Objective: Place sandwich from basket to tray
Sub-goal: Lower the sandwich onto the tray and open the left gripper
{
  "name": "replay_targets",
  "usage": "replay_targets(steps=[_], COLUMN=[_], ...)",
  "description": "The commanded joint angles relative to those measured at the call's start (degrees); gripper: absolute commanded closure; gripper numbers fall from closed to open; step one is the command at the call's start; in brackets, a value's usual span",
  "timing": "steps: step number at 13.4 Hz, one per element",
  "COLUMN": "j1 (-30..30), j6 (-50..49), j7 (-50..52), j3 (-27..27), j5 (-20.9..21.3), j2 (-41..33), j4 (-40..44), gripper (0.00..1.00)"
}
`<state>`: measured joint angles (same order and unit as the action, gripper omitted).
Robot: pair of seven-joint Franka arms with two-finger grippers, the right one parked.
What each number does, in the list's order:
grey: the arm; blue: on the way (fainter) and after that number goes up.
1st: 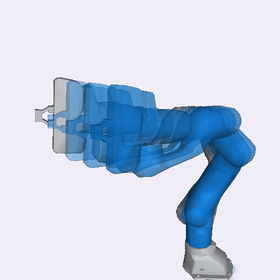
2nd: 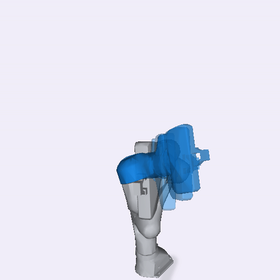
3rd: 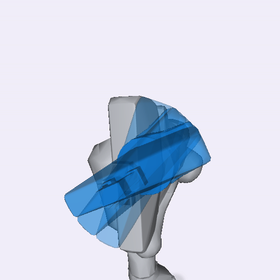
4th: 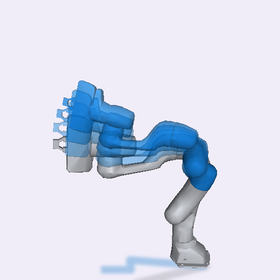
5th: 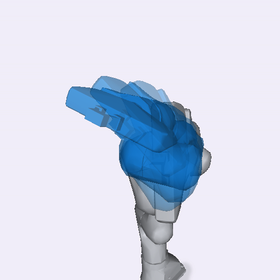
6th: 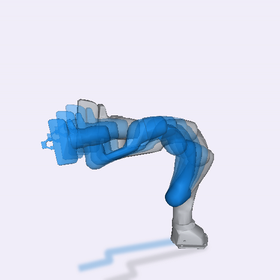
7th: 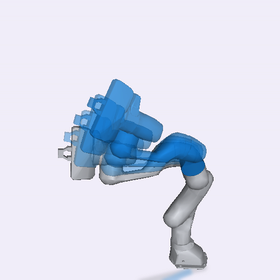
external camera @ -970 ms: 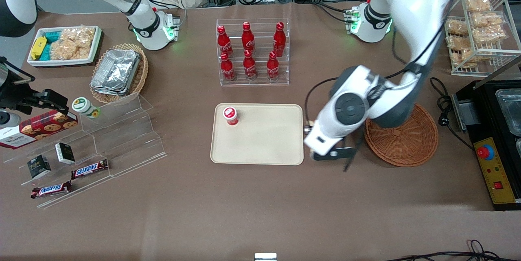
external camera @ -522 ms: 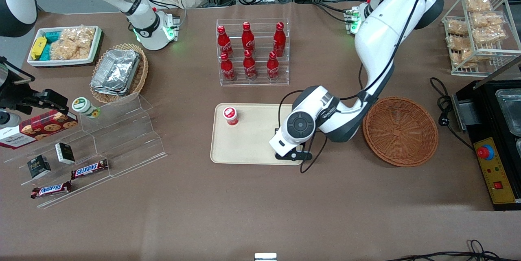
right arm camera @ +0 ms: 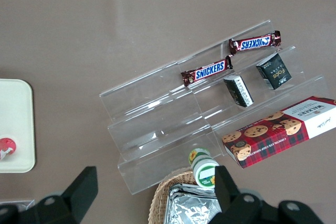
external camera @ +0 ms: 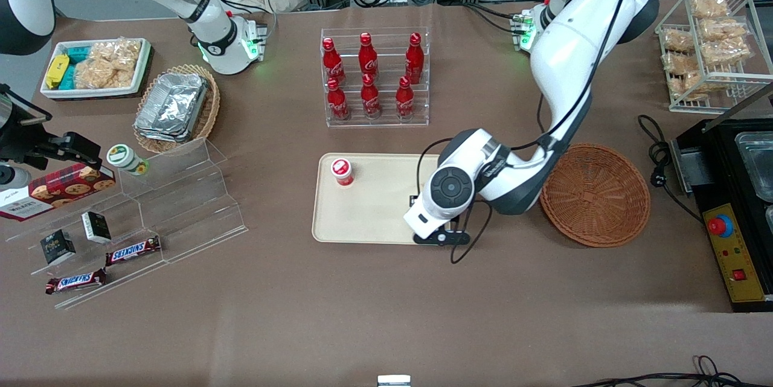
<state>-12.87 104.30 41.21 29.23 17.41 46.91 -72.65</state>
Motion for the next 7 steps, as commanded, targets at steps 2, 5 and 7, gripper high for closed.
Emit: replay_targets(steps=[2, 5, 7], j1=[7.2, 14.6, 17.1], j6=[-4.6, 7.7, 8.9], j7=[0.8, -0.4, -4.6], j3=[-0.2, 0.5, 0.4], j5=[-2.2, -4.9, -5.5], j2=[-12.5, -29.6, -35.7], j4=[-9.9, -32.8, -39.3], gripper=[0.00, 0.00, 0.00])
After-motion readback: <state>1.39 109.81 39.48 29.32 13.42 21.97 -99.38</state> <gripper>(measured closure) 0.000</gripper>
